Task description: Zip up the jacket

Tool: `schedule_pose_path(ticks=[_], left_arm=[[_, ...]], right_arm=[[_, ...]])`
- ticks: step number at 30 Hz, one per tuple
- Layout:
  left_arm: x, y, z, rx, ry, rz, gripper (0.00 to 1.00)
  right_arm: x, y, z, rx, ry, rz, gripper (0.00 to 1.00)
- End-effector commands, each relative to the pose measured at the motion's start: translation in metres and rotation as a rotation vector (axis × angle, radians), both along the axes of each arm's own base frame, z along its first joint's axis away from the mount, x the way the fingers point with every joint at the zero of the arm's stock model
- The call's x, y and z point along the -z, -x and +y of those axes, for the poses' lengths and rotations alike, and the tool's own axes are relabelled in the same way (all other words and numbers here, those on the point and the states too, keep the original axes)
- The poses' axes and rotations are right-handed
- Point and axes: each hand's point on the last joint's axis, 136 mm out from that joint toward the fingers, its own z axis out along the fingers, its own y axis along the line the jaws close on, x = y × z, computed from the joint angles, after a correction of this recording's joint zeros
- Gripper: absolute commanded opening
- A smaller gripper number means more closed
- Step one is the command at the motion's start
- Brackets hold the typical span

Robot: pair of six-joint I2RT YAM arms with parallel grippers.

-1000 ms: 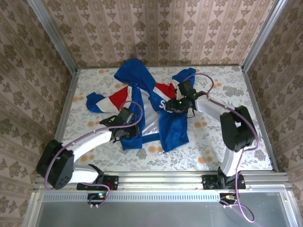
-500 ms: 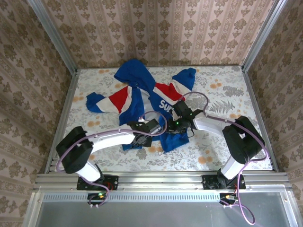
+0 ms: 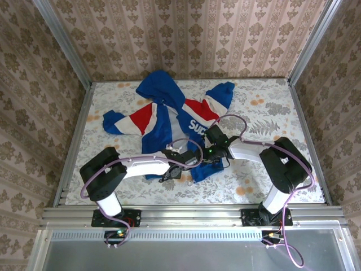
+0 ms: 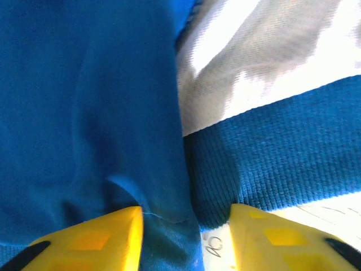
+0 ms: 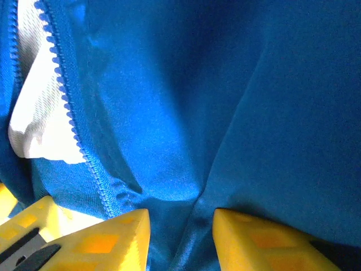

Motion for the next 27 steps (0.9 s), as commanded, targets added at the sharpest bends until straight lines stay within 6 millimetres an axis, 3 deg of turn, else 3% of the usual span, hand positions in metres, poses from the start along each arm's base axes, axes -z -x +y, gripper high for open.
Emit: schedule_pose_path(ticks=[1,5,10,15,20,27], left_arm=[[-0.003,0.001,0.021,-0.034,-0.042,-0.035,0.25],[-0.024,0.001,0.004,0.041,0.066,-0.077,0.01],[-0.058,0.005,-0.006,0.132,0.219,-0.100,0.00],[-0.081,0.012,-0.025,0.221,0.495,-0.103,0.00],[-0.085,0.019,-0.027,0.255,0.692,-0.074,0.00],[-0.090,0.030,-0.019,0.281,0.773,-0.004,0.04]], right_arm=[[0.040,0.019,-0.022,0.035,0.112,0.095,0.37],[0.037,0.020,-0.021,0.038,0.107,0.109,0.35],[0.043,0.021,-0.034,0.037,0.179,0.113,0.34],[0.048,0.021,-0.036,0.057,0.183,0.124,0.32],[0.047,0.018,-0.036,0.054,0.198,0.119,0.29],[0.048,0.018,-0.039,0.045,0.222,0.122,0.29]])
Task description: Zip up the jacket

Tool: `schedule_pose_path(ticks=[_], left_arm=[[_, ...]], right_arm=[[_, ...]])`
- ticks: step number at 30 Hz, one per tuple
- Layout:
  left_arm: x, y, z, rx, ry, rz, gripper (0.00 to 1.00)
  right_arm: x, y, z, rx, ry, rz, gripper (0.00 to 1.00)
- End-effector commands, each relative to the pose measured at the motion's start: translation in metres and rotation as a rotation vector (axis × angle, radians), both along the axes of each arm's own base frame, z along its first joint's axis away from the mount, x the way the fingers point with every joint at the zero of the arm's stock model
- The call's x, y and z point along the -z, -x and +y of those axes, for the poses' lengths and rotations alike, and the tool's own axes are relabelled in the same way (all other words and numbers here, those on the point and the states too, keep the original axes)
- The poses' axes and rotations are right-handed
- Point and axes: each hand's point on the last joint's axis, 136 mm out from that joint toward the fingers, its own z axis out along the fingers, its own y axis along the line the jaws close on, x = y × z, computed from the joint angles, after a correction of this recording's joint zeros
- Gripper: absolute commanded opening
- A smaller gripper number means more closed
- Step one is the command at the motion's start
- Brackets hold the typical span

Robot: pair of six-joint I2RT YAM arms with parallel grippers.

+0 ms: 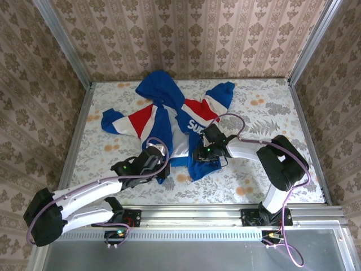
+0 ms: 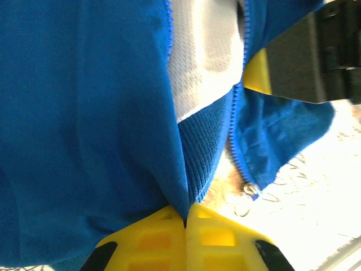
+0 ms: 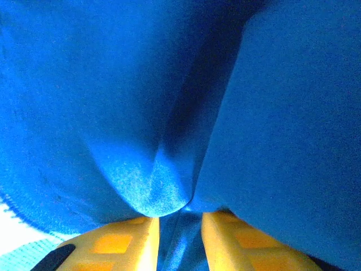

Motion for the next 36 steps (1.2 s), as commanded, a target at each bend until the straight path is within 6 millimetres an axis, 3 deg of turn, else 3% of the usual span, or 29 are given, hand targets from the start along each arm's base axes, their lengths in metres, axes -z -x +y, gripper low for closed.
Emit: schedule_pose_path(ticks=[1,4,11,16,17,21,25,30,36], left_arm=[[-0.008,0.011,-0.006,0.081,0.078,0.033,0.06],[-0.005,0.010,-0.002,0.065,0.086,0.059,0.13],[0.003,0.006,0.002,0.043,0.056,0.089,0.19],[0.007,0.006,-0.001,0.050,0.047,0.106,0.01],[0.007,0.005,-0.002,0.047,0.037,0.108,0.04],[0.004,0.005,-0.004,0.058,-0.090,0.065,0.40],[0.002,0.005,-0.008,0.081,-0.261,0.020,0.57],[0.008,-0.001,-0.001,0.068,-0.522,-0.038,0.64],[0.022,-0.002,0.014,0.056,-0.798,-0.051,0.64]], right_arm=[[0.045,0.025,-0.041,0.037,0.208,0.122,0.29],[0.046,0.026,-0.041,0.036,0.209,0.124,0.29],[0.044,0.025,-0.041,0.035,0.207,0.119,0.29],[0.042,0.025,-0.040,0.030,0.201,0.112,0.28],[0.041,0.025,-0.040,0.030,0.200,0.111,0.28],[0.038,0.024,-0.040,0.027,0.195,0.101,0.28],[0.036,0.024,-0.040,0.028,0.192,0.096,0.28],[0.037,0.025,-0.040,0.026,0.191,0.095,0.28],[0.038,0.028,-0.042,0.020,0.193,0.097,0.28]])
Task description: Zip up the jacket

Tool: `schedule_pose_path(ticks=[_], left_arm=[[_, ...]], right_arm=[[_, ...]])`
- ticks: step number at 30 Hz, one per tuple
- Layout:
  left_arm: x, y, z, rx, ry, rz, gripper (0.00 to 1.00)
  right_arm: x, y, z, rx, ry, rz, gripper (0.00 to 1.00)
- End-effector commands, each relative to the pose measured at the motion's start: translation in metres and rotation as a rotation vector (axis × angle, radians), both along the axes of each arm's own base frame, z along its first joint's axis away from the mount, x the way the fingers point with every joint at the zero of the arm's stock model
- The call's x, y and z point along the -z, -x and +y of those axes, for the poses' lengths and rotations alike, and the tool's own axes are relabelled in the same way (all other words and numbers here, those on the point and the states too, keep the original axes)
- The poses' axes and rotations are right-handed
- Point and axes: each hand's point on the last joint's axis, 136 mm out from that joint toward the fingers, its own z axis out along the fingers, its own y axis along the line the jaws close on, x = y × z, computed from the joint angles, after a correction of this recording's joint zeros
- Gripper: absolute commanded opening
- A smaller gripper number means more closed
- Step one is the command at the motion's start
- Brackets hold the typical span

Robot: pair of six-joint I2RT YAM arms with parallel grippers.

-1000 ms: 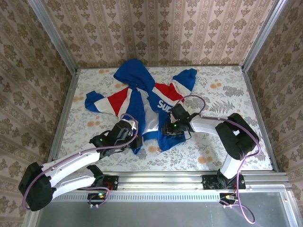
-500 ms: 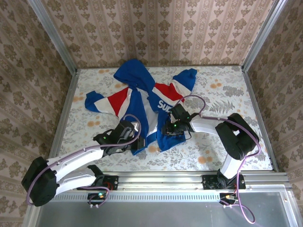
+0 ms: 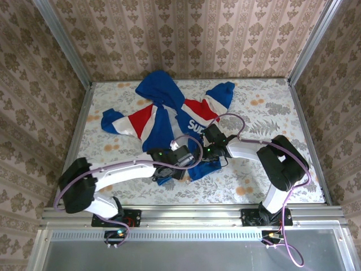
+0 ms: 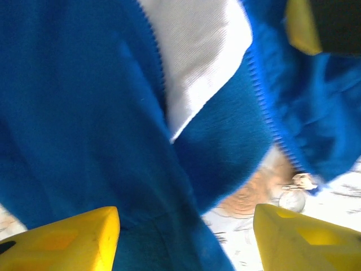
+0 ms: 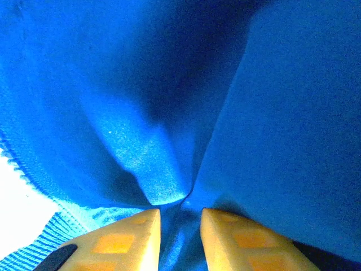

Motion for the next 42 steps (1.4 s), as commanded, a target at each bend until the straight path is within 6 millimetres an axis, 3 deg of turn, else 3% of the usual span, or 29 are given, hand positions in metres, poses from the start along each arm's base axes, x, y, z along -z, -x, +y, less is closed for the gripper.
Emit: schedule_pose_path(ticks=[1,5,6,12,16,20,24,27,31,36,39,42], left_arm=[[0.000,-0.001,0.033,-0.024,-0.225,-0.044,0.58],[-0.014,0.003,0.031,-0.004,-0.260,-0.072,0.05],[-0.018,0.003,0.029,0.002,-0.244,-0.082,0.00],[-0.038,0.009,0.017,0.010,-0.019,-0.105,0.00],[-0.049,0.015,-0.013,0.015,0.244,-0.069,0.00],[-0.073,0.019,-0.047,0.014,0.525,-0.060,0.00],[-0.051,0.021,-0.058,-0.076,0.767,-0.001,0.00],[-0.020,0.028,-0.052,-0.160,0.784,0.072,0.00],[0.014,0.038,-0.029,-0.263,0.714,0.126,0.01],[0.031,0.047,-0.007,-0.314,0.640,0.148,0.04],[0.038,0.052,0.016,-0.350,0.543,0.146,0.16],[0.034,0.056,0.037,-0.394,0.478,0.130,0.34]], right_arm=[[0.038,0.028,-0.041,0.024,0.190,0.104,0.28],[0.037,0.031,-0.045,0.024,0.203,0.106,0.27],[0.037,0.032,-0.046,0.025,0.204,0.105,0.27],[0.035,0.036,-0.047,0.018,0.202,0.112,0.26],[0.034,0.040,-0.048,0.003,0.201,0.120,0.26],[0.038,0.048,-0.053,0.007,0.213,0.126,0.24],[0.032,0.054,-0.053,-0.015,0.197,0.120,0.24],[0.013,0.056,-0.054,-0.034,0.183,0.088,0.29],[-0.024,0.055,-0.049,-0.068,0.140,0.035,0.42],[-0.065,0.060,-0.048,-0.055,0.065,-0.036,0.45],[-0.077,0.066,-0.051,-0.023,0.028,-0.065,0.45],[-0.083,0.071,-0.047,-0.015,-0.010,-0.058,0.44]])
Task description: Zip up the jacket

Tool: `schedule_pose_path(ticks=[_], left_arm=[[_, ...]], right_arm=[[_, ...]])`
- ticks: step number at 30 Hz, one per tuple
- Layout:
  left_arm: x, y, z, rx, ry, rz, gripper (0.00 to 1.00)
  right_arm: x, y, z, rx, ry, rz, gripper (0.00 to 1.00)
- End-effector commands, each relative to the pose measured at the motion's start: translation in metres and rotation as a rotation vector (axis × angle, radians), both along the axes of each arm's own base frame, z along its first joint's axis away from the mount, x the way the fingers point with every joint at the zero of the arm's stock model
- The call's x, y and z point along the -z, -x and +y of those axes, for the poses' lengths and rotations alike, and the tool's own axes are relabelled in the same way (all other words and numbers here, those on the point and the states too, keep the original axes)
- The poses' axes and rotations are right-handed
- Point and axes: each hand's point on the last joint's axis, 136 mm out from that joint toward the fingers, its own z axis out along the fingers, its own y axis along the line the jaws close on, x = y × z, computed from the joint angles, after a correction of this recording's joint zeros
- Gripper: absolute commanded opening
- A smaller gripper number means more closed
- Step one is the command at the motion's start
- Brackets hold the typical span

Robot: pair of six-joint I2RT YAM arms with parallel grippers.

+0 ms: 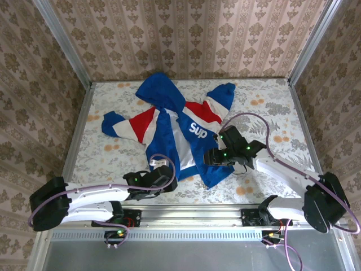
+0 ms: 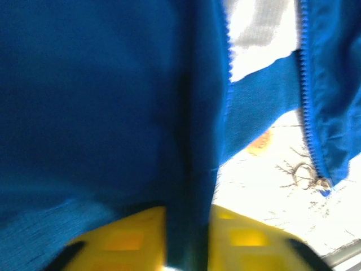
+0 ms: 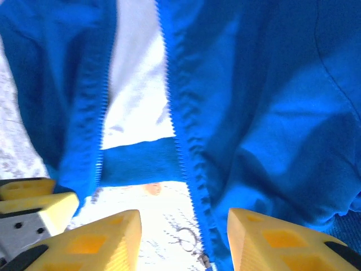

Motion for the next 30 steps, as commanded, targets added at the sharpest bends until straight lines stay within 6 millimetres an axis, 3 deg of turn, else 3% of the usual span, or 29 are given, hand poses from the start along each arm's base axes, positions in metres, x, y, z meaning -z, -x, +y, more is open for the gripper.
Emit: schedule_pose_path(ticks=[1,6,11,20,26,30], left_arm=[[-0.002,0.005,0.030,-0.064,-0.103,0.018,0.37],[-0.009,0.000,0.038,-0.063,-0.095,-0.022,0.40],[-0.014,-0.001,0.035,-0.031,-0.086,-0.032,0.40],[0.008,0.003,0.049,-0.044,-0.089,0.019,0.34],[0.016,0.009,0.063,-0.060,-0.085,0.043,0.32],[0.018,0.009,0.069,-0.075,-0.078,0.047,0.32]], right_arm=[[0.007,0.019,0.000,0.005,-0.011,0.081,0.43],[0.000,0.020,0.029,-0.061,-0.050,0.088,0.41],[0.005,0.024,0.061,-0.106,-0.080,0.123,0.41],[0.030,0.029,0.113,-0.141,-0.136,0.188,0.41],[0.030,0.029,0.148,-0.211,-0.189,0.196,0.41],[0.044,0.027,0.155,-0.207,-0.160,0.224,0.41]])
